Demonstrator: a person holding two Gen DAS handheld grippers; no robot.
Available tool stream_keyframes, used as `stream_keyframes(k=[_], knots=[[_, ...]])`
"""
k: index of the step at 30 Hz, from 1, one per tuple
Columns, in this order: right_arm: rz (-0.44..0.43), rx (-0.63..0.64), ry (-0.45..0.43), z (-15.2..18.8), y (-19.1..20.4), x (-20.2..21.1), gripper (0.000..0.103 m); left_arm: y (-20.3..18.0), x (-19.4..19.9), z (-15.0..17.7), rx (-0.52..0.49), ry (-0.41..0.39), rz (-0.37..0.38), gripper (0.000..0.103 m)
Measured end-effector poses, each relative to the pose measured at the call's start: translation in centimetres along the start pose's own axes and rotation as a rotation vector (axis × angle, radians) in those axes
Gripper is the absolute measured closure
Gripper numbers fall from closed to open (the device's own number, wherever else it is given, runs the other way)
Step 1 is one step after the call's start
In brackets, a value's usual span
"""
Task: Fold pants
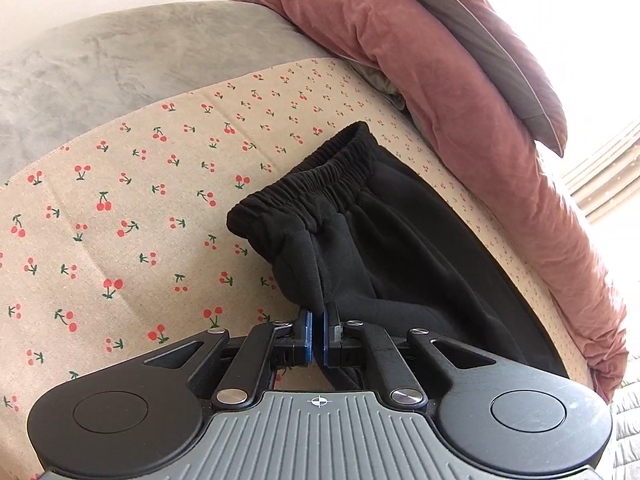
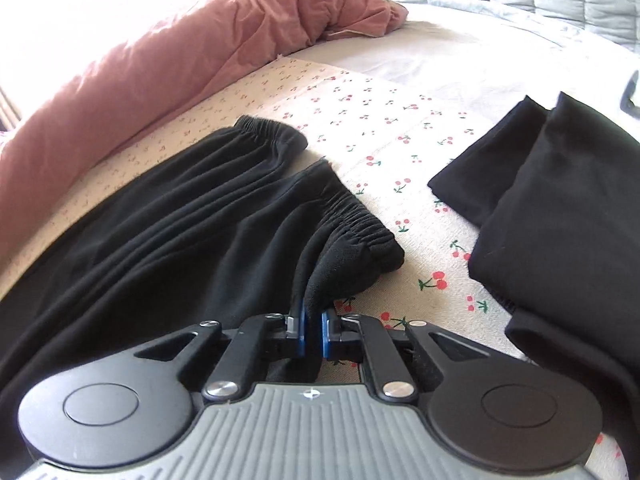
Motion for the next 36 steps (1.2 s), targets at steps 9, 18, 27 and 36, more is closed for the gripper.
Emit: stream_keyframes(k=[9,18,27,36], knots=[[-0.033,0.023,-0.111,-1.8,0.8,4.6,0.103,1.0,-1.5,0.6,-0.071,0.044,-0.06,0.098],[0.188,0.047,0.037,0.3,-2.5,1.9,0.097,2.0,-2.7,2.0,-0.127,0.097,-0.096,0.093],[0.263,0.138,-0.151,-2.5,-1.5,5.4,0.063,3.3,-1.0,1.1,-0.158,0.067,-0.144,0.07],[0.051,0.232,-0.022,0.0,4.8,3.7,0.049,3.8,0.6,-2.1,-0.087,-0.009,-0.14,0.07]])
Point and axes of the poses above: each gripper's, at about its wrist camera, not at the fingertips, and x roughly against the way its jaws point, y to its left, z to its underside, the point moved 9 cm from there along -x, roughly the way its jaws point, and after that the axes turned 3 degrees about -x, right-handed, at the moved point
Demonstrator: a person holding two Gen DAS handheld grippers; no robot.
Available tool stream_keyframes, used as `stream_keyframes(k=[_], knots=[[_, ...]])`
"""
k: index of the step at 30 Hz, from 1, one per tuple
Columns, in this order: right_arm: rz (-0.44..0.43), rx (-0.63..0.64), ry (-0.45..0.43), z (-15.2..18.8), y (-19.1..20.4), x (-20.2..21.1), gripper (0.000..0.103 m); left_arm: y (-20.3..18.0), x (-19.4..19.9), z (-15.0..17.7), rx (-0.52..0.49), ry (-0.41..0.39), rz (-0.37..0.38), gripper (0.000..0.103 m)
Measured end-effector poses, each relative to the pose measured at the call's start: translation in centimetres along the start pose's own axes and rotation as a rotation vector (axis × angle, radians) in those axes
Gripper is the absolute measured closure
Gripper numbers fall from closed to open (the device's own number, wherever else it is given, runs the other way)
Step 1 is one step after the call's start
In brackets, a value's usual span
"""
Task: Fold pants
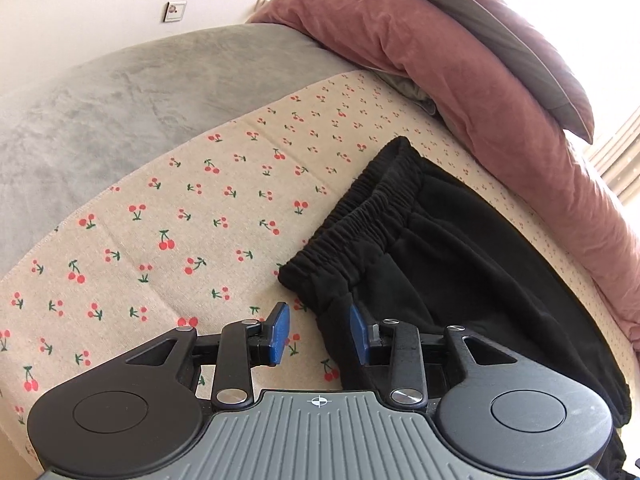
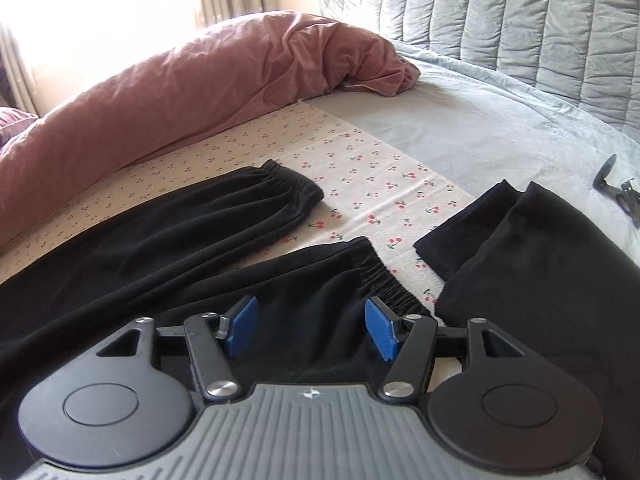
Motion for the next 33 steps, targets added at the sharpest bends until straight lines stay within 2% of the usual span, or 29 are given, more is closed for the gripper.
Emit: stream_keyframes(k=[2,4,5,8,10,15,19,22,23,25,26,27,28,30,31,33], knots=[[-0.048,0.024,0.028,0.4,1.8,-0.5,0.046,0.1,-0.2,-0.8,0.018,0.003,0.01,0.069],[-0.085,0.025,0.056,0.8,3.0,-1.0,0.042,0.1,-0.5,-1.9,0.026,-0.011,-0.007,0.045],[-0.097,0.025,0.071,1.1,3.5,-1.3,0.041,-0.1,-0.7,-2.7,0.017,-0.026,-0.024,0.027],[-0.098,0.028,0.106,1.8,4.4,-2.2,0.041,-1.4,-1.9,-4.6,-0.05,-0.035,-0.056,0.025],[-0.088,0.036,0.118,2.2,4.8,-2.7,0.04,-2.9,-3.5,-6.1,-0.086,-0.035,-0.049,0.024],[-0.064,0.11,0.127,2.9,5.9,-3.2,0.037,-5.5,-10.1,-8.7,-0.1,0.014,-0.073,0.024],[-0.036,0.172,0.107,3.0,6.2,-3.1,0.032,-8.2,-13.8,-10.3,-0.145,-0.024,-0.029,0.021],[0.019,0.207,0.097,2.8,5.8,-3.4,0.031,-8.9,-16.6,-10.8,-0.15,-0.041,-0.124,0.02],[0.027,0.211,0.096,2.7,5.8,-3.5,0.031,-9.2,-17.1,-10.9,-0.153,-0.068,-0.153,0.021],[0.023,0.202,0.096,2.6,6.0,-3.6,0.031,-10.2,-18.0,-10.6,-0.2,-0.1,-0.15,0.023],[0.017,0.197,0.098,2.6,6.2,-3.6,0.031,-10.7,-18.5,-10.3,-0.247,-0.102,-0.182,0.031],[0.008,0.194,0.1,2.6,6.5,-3.6,0.031,-11.1,-18.9,-10.1,-0.292,-0.107,-0.201,0.048],[-0.002,0.195,0.101,2.6,6.9,-3.4,0.031,-11.5,-19.0,-9.9,-0.335,-0.125,-0.219,0.053],[-0.016,0.205,0.092,2.7,7.7,-3.1,0.031,-12.0,-18.6,-10.1,-0.327,-0.144,-0.178,0.085],[-0.024,0.213,0.083,2.7,8.1,-2.8,0.031,-12.1,-18.5,-10.2,-0.316,-0.148,-0.164,0.087],[-0.038,0.22,0.077,2.8,8.7,-2.6,0.031,-12.3,-18.0,-10.6,-0.331,-0.189,-0.183,0.092]])
Point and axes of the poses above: each gripper's, at about its wrist camera, not at the fingertips, and x roughly against the way its jaws point, y to its left, z to its underside, the point moved 9 cm from there along -x, roughly the way its jaws point, and after that the axes turned 3 degrees about -x, right-handed, at the moved point
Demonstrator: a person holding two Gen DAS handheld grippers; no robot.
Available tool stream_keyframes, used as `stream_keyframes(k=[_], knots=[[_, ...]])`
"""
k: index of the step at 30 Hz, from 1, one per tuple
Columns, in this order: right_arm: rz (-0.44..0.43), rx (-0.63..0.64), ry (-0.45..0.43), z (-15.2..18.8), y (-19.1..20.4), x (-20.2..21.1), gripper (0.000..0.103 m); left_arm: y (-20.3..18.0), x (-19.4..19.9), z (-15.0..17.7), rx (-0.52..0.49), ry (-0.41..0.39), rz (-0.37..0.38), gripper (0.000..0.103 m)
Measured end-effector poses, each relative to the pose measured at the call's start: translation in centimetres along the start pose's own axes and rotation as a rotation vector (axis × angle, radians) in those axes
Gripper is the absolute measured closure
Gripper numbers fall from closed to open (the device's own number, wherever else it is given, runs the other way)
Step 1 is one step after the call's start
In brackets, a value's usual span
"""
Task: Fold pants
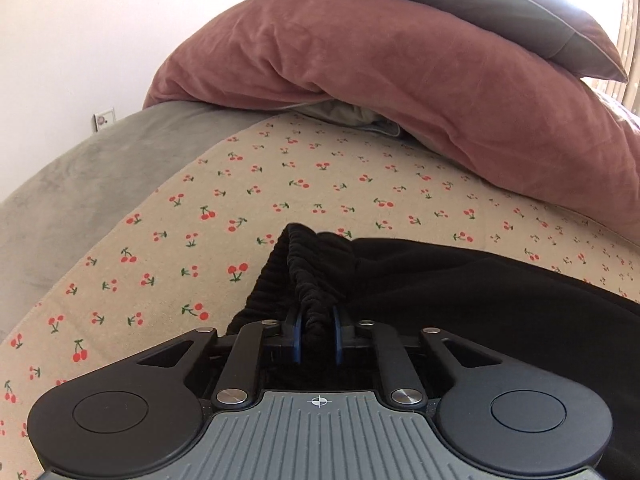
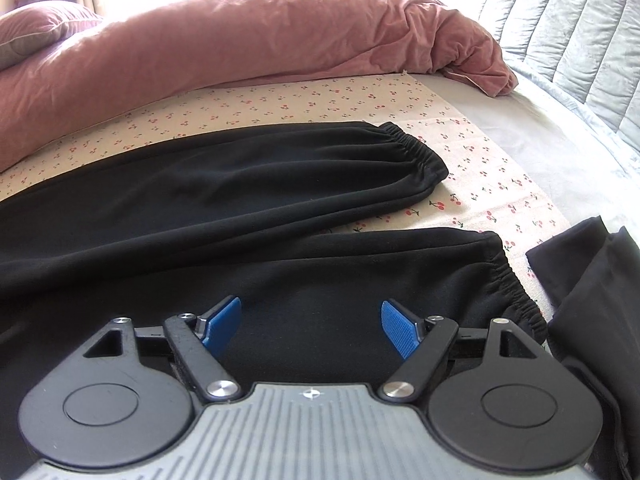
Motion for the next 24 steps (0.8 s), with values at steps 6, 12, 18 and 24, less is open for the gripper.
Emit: stream_keyframes(k=[6,12,18,24], knots=[[-0.01,-0.019,0.026,0.5,0.6,-0.6,0.031,1.9,0.1,-0.9,0.091,-0.037,0.027,0.092],[0.012,-0.018,0.01,0.1,-0.1,-0.6,0.031,2.3,-0.8,-1.0,0.126,-0.017,0.045,0.091],[0.023,-0.049,0.038,-0.1,-1.8,-2.6,0.031,3.3,-1.3,-0.6,0.187,0.022,0.097,0.081],[0.123,-0.078,0.035,-0.6,-5.5,-6.1,0.031,3.3,-1.3,-0.3,0.157,0.003,0.089,0.078]])
Point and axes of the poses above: each gripper's, at about its wrist camera, not at the fingertips, and x roughly against the way its jaws point, y to its left, z to its underside, the point moved 9 cm from there along -x, roughly the way its jaws point, and after that the axes turned 3 degrees about -x, right-handed, at the moved point
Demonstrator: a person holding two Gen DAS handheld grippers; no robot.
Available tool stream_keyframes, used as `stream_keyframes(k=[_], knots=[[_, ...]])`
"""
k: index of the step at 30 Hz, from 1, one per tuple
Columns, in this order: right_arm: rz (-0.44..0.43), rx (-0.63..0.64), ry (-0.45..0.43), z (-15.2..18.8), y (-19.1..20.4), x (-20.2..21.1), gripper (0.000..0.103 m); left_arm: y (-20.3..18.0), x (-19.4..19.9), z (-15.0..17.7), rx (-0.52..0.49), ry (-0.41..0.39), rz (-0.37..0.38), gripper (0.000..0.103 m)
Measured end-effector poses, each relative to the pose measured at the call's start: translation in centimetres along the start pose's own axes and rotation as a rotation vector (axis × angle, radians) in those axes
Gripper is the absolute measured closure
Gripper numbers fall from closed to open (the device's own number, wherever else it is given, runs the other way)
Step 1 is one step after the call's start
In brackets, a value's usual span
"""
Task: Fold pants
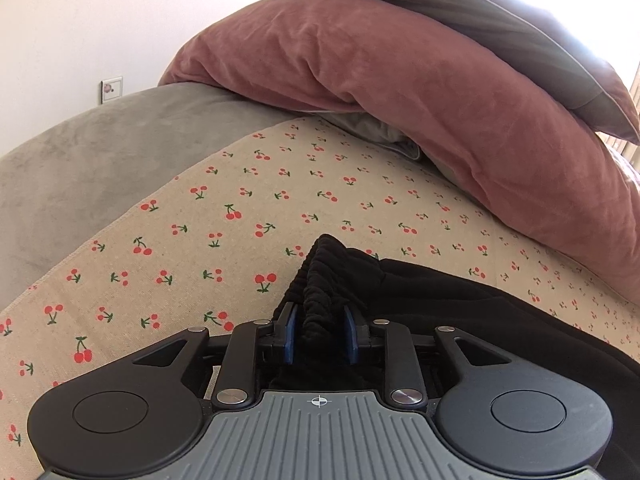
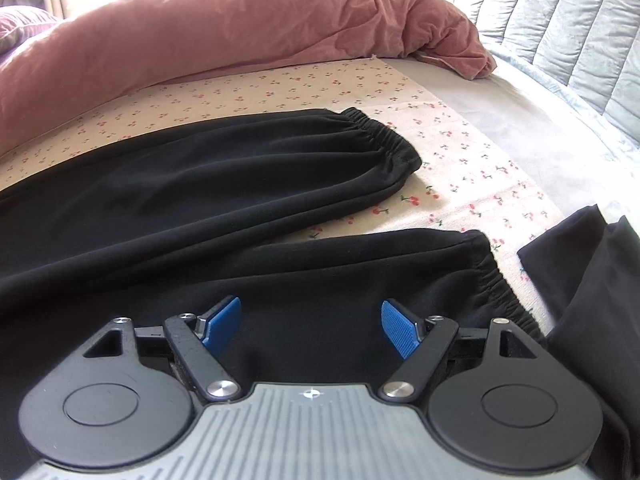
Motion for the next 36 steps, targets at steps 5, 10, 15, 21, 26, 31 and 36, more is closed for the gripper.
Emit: stream_keyframes(k=[5,10,15,21,26,31,36], knots=[[0.041,-0.091,-0.016,0.0,-3.3,-2.5,0.008,0.2,0.0,0.0,0.006,0.004,0.011,0.078],[0.091,-0.151,-0.04,-1.3,-5.0,-2.9,0.025,0.3,0.0,0.1,-0.007,-0.002,0.016,0.076],[0.09,-0.238,-0.051,-2.3,-6.1,-3.4,0.03,0.6,0.0,-0.1,0.019,0.007,0.036,0.075],[0.139,-0.213,-0.01,-2.9,-5.3,-3.7,0.027,0.9,-0.3,-0.2,0.035,0.029,0.077,0.075],[0.037,-0.228,-0.066,-7.3,-5.1,-1.8,0.028,1.0,0.4,-1.4,-0.017,0.065,0.139,0.044],[-0.042,-0.283,-0.237,-12.4,-5.2,-0.1,0.028,2.4,2.1,-4.6,-0.028,-0.015,0.129,0.033],[-0.094,-0.198,-0.143,-14.4,-3.2,-5.9,0.041,-0.5,1.6,-5.8,-0.196,-0.038,0.174,0.021]])
Point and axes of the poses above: each gripper's, at about its wrist camera, not at the fingertips, and x roughly against the way its jaws point, y to its left, z to its underside, the point moved 9 cm from there along -x, roughly the way its jaws point, and after that the axes turned 3 degrees about -x, right-handed, at the moved point
